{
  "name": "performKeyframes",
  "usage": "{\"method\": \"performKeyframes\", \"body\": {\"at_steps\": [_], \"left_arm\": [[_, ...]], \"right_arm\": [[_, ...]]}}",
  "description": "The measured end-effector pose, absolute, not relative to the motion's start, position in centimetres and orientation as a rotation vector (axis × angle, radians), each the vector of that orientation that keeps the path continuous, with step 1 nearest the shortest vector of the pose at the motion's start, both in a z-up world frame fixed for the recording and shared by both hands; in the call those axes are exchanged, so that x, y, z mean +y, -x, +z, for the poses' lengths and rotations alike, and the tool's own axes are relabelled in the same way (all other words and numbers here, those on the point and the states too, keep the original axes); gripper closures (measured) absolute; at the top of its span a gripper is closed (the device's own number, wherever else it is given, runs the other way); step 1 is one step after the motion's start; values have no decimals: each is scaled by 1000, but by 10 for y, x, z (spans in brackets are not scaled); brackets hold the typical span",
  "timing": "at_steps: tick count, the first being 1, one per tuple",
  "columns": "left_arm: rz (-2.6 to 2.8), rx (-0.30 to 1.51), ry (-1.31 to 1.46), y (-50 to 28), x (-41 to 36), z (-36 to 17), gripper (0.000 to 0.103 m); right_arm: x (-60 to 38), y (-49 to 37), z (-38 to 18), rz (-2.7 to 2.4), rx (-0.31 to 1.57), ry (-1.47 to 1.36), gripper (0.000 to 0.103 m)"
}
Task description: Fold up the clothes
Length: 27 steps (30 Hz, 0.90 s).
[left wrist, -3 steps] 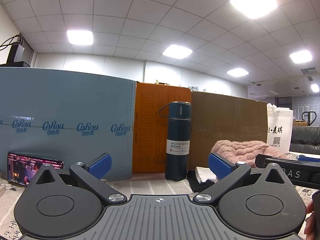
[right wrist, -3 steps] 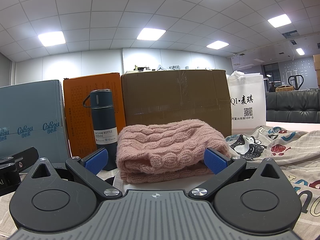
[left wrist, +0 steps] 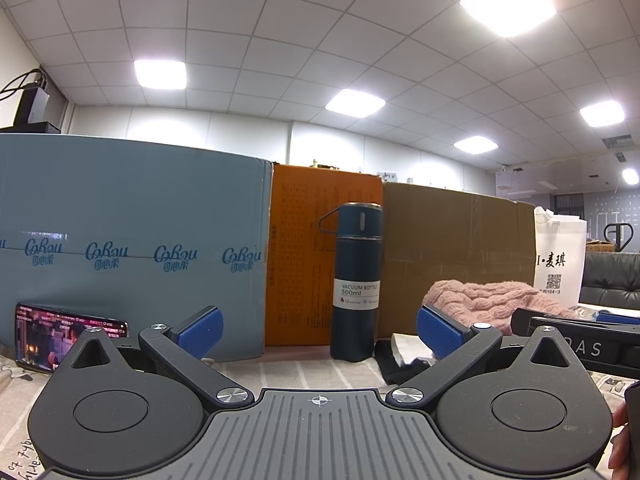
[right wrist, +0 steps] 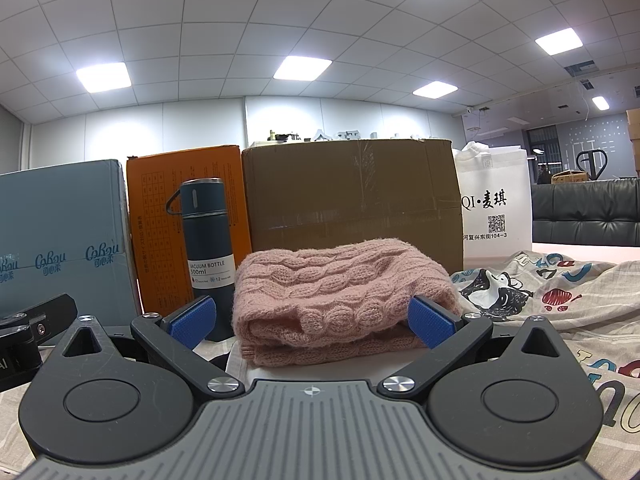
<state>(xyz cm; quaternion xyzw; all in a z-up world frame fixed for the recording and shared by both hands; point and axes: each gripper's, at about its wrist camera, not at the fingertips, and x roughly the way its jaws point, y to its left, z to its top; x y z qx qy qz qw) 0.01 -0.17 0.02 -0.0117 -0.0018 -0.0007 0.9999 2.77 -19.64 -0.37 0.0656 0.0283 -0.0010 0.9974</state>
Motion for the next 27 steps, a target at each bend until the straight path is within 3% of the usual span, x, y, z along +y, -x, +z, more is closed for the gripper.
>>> {"method": "performKeyframes", "body": {"at_steps": [27], "left_arm": [[1, -11, 38, 5, 2, 0, 0]], "right_arm": [[-196, -27, -3, -2, 57, -130, 0]]}}
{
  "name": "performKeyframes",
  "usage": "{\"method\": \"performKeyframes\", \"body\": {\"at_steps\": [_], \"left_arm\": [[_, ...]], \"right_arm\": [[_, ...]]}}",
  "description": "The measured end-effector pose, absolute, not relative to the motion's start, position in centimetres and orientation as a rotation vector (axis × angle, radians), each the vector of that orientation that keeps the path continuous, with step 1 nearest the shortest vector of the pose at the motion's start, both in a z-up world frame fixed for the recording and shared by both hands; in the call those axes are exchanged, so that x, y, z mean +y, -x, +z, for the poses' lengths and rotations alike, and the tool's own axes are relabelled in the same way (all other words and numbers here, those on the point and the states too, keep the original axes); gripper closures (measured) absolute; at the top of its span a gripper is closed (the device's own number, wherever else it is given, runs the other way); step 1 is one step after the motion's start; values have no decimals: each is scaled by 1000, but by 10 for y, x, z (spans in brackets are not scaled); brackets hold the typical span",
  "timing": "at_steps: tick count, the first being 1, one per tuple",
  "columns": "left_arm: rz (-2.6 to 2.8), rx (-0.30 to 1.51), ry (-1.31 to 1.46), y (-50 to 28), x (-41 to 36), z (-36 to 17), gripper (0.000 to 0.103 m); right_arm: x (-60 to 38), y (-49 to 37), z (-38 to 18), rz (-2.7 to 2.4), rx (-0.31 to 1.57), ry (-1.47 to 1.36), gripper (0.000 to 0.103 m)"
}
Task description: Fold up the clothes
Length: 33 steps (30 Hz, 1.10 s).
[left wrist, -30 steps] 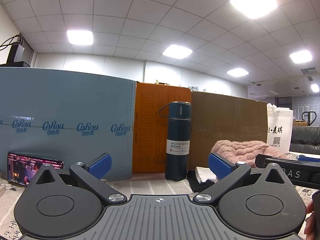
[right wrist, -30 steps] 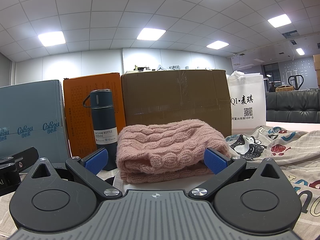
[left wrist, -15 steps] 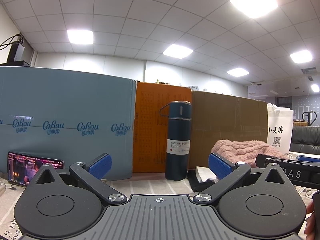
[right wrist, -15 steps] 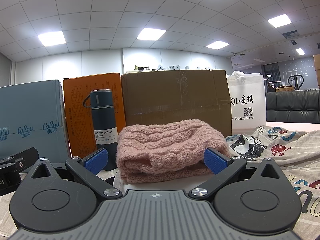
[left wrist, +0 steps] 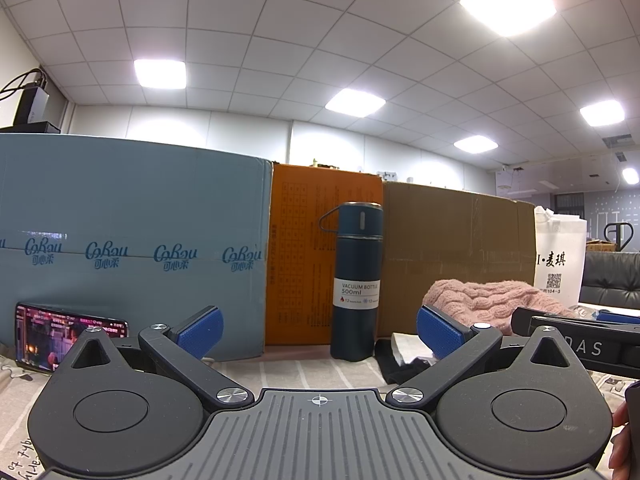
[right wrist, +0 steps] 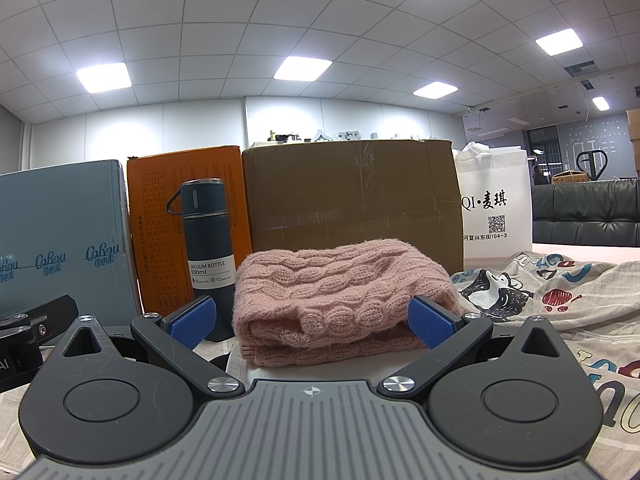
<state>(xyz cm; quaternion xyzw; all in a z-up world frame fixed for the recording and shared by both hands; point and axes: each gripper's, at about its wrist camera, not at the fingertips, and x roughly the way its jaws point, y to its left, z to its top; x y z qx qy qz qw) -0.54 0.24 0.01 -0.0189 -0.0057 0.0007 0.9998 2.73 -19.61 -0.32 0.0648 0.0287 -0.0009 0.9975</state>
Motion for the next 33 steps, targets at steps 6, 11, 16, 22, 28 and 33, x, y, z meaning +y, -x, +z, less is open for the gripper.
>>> {"method": "performKeyframes", "body": {"at_steps": [6, 11, 16, 22, 28, 33], "left_arm": [[1, -7, 37, 4, 2, 1, 0], [0, -5, 35, 4, 2, 1, 0], [1, -6, 35, 2, 1, 2, 0], [1, -6, 35, 0, 0, 2, 0], [2, -12, 38, -1, 0, 2, 0], [2, -21, 42, -1, 1, 2, 0]], "right_arm": [[-196, -28, -3, -1, 58, -130, 0], [-196, -28, -3, 1, 58, -130, 0], [-196, -28, -3, 6, 57, -132, 0], [-196, -28, -3, 14, 59, -131, 0], [-195, -28, -3, 28, 70, -128, 0], [-195, -28, -3, 33, 72, -128, 0]]}}
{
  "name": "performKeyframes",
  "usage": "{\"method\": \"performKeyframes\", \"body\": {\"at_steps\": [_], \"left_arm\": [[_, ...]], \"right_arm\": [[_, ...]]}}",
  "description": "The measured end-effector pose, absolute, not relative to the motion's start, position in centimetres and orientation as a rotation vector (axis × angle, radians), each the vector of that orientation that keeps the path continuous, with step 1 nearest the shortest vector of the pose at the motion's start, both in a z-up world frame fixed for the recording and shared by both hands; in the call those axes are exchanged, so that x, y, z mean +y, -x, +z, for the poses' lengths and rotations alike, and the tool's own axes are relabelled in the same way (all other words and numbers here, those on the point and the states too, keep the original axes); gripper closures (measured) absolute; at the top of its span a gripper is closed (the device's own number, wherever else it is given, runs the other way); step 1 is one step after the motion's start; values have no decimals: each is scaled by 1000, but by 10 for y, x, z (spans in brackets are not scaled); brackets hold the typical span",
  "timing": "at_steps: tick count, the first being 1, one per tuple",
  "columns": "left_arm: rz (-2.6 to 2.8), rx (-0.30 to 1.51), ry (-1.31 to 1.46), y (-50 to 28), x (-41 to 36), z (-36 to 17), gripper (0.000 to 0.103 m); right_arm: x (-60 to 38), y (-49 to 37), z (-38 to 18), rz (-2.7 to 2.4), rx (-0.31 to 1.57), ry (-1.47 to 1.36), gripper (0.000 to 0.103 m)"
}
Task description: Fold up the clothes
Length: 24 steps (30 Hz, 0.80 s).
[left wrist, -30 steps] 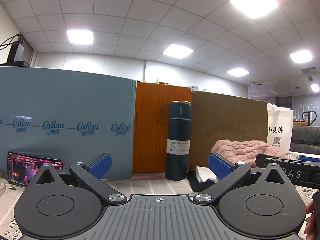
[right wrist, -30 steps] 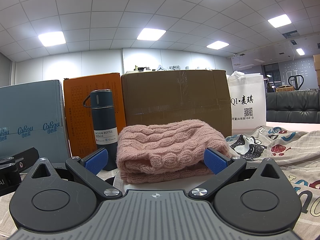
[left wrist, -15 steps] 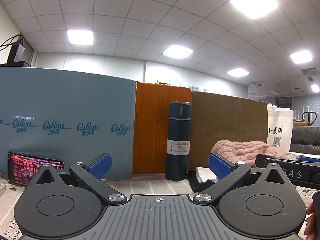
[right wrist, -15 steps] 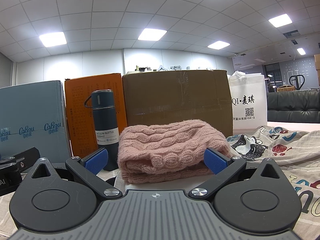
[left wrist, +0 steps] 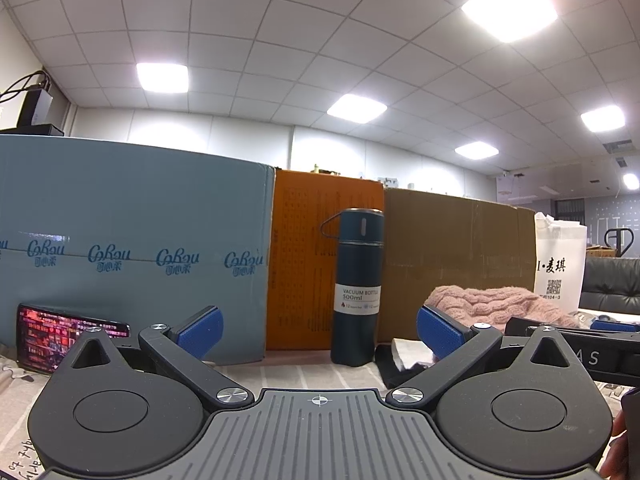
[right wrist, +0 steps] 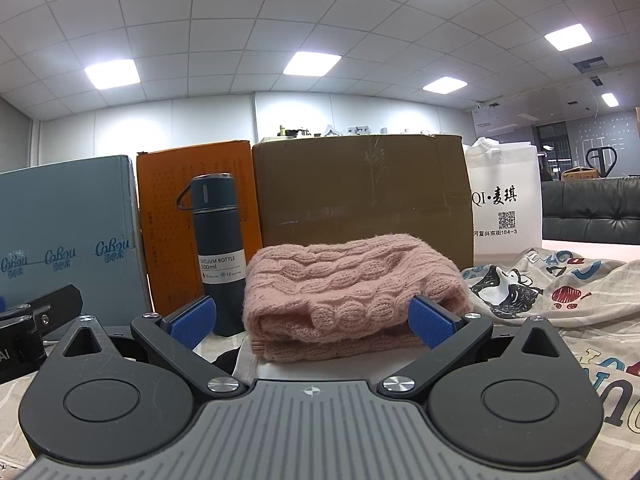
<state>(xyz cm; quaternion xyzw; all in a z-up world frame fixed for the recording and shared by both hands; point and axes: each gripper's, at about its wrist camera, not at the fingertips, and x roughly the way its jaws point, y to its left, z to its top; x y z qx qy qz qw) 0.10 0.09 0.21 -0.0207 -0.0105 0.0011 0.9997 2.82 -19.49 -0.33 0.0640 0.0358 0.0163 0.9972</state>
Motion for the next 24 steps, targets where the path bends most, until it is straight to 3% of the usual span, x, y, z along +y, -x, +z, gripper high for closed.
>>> {"method": "performKeyframes", "body": {"at_steps": [24], "left_arm": [[26, -26, 37, 2, 2, 1, 0]], "right_arm": [[-195, -27, -3, 33, 57, -129, 0]]}}
